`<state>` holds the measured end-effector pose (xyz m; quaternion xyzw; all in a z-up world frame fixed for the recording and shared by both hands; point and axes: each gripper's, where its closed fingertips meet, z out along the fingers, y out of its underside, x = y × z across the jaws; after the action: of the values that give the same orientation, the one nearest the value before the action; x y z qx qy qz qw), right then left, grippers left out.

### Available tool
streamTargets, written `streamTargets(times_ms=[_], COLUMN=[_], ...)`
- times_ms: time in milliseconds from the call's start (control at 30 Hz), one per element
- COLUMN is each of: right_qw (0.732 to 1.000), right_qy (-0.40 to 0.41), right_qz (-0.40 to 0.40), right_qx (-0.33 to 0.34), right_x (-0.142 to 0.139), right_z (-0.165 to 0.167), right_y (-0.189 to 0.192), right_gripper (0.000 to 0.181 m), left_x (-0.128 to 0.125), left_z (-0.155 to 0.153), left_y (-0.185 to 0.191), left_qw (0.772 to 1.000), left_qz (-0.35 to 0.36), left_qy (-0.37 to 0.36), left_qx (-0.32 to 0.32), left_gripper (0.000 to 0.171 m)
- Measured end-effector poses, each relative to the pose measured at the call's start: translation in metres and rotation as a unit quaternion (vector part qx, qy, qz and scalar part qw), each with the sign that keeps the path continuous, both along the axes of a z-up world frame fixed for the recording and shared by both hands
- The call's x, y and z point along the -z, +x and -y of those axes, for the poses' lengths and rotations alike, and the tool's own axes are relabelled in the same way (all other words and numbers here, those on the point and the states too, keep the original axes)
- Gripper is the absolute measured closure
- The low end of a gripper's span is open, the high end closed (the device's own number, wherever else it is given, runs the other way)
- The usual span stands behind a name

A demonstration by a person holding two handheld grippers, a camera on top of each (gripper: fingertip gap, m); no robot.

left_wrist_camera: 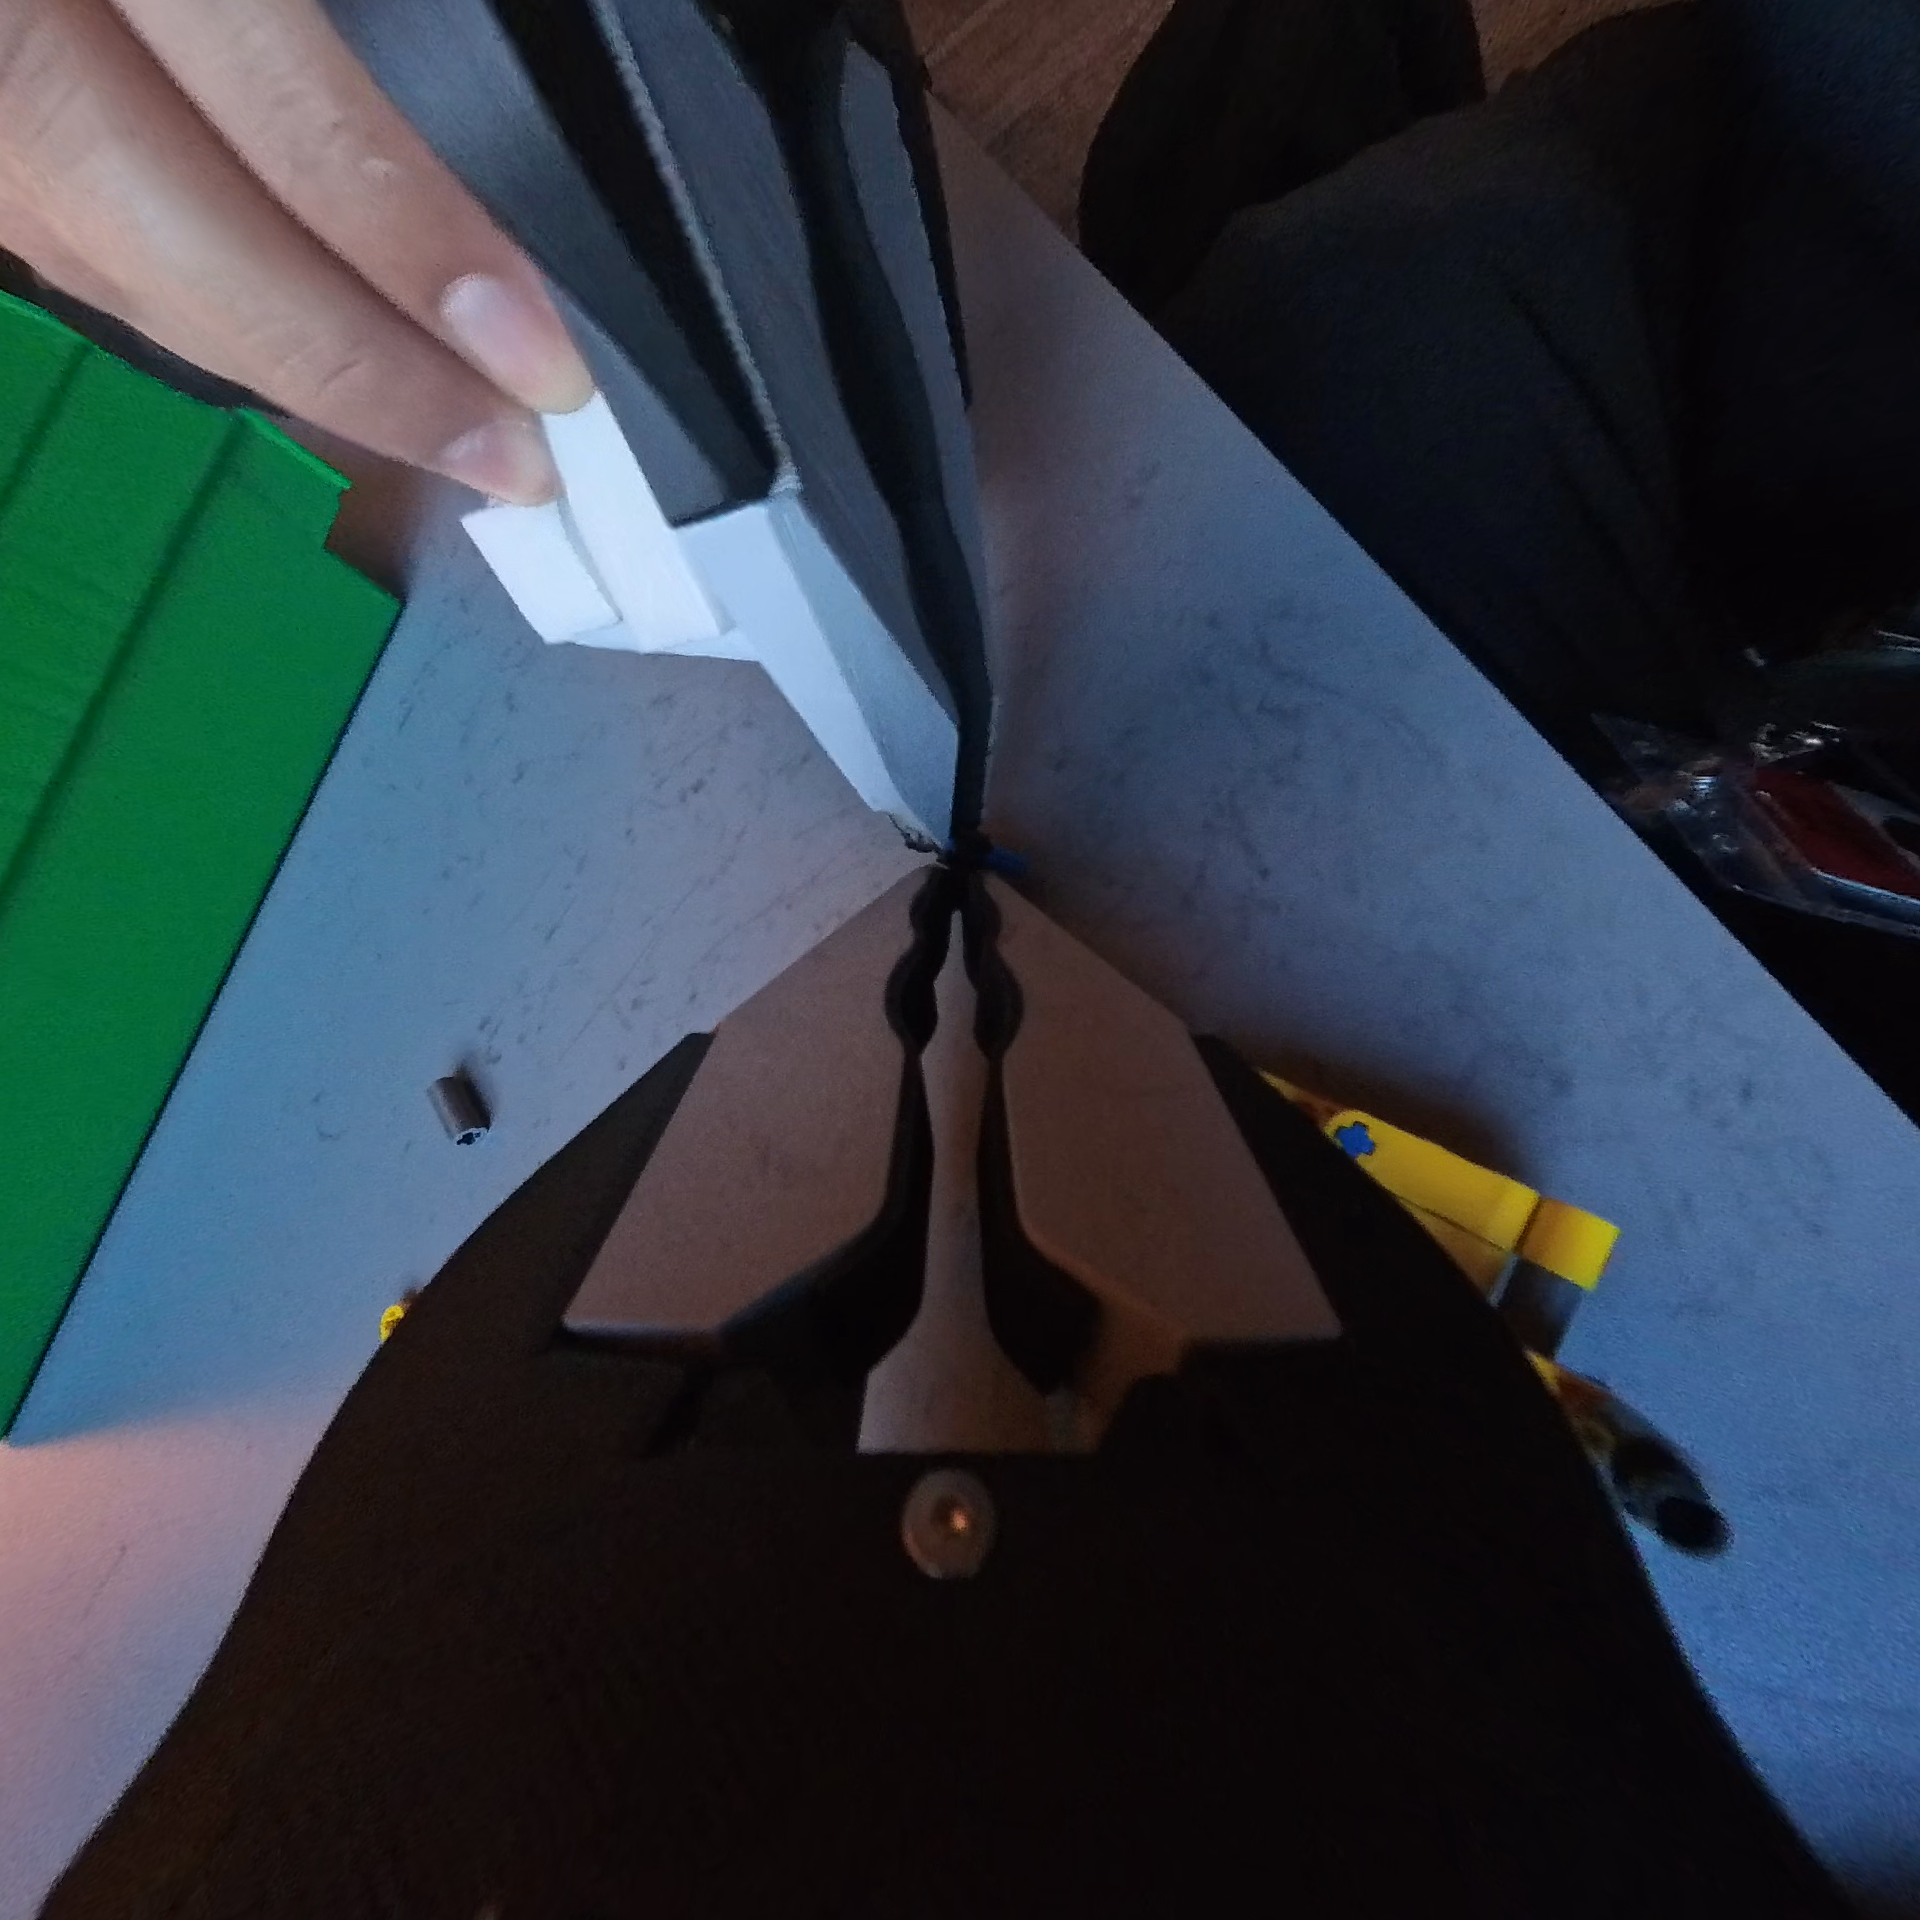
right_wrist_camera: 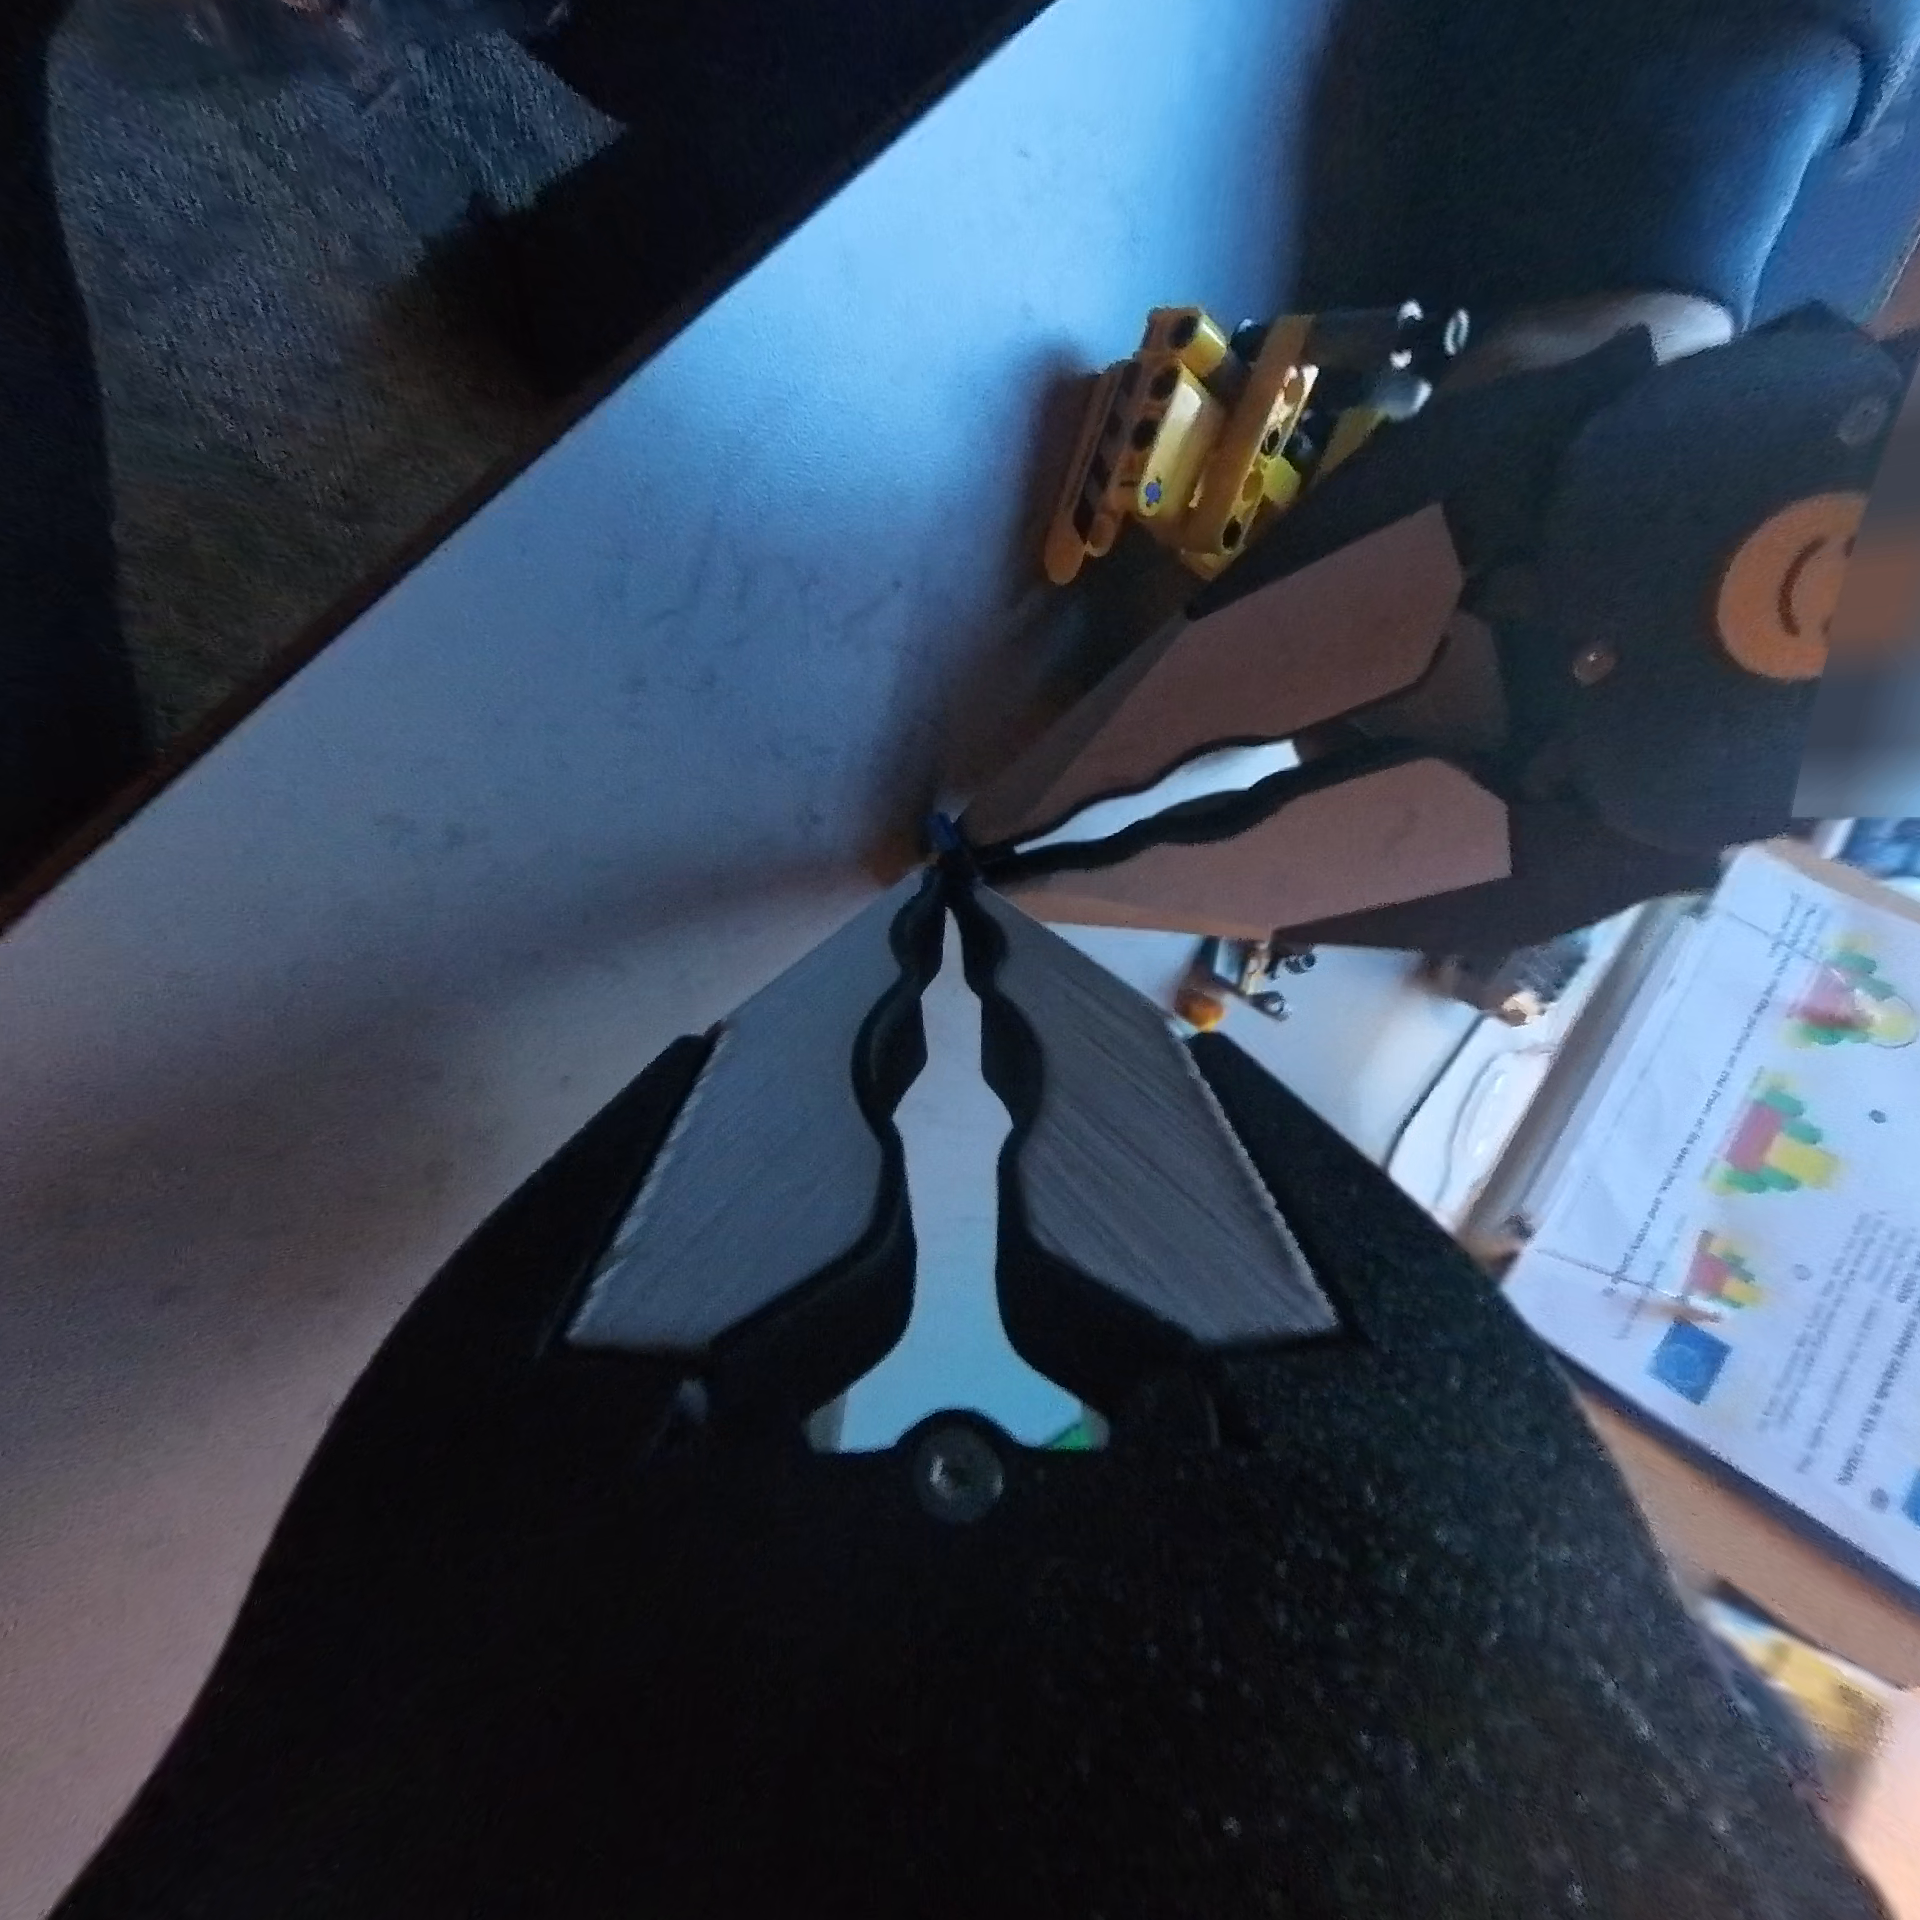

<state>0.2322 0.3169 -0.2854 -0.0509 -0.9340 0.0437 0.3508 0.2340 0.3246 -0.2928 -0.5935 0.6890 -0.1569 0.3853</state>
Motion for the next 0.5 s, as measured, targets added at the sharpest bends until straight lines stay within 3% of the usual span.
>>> streamTargets(times_ms=[300, 500], right_qw=[0.995, 0.995], right_qy=[-0.074, -0.078], right_qz=[-0.017, -0.023], right_qx=[0.065, 0.059], right_x=[-0.0012, -0.0017], right_z=[-0.0021, -0.0014], right_y=[0.0001, -0.0002], right_gripper=[0.179, 0.179], left_x=[-0.0001, -0.0002], left_z=[-0.0009, -0.0012], left_y=[0.0002, 0.0002], left_qw=[1.0, 1.0], left_qz=[0.001, 0.002], left_qy=[-0.002, -0.003], left_qx=[-0.002, -0.002], left_gripper=[0.171, 0.171])
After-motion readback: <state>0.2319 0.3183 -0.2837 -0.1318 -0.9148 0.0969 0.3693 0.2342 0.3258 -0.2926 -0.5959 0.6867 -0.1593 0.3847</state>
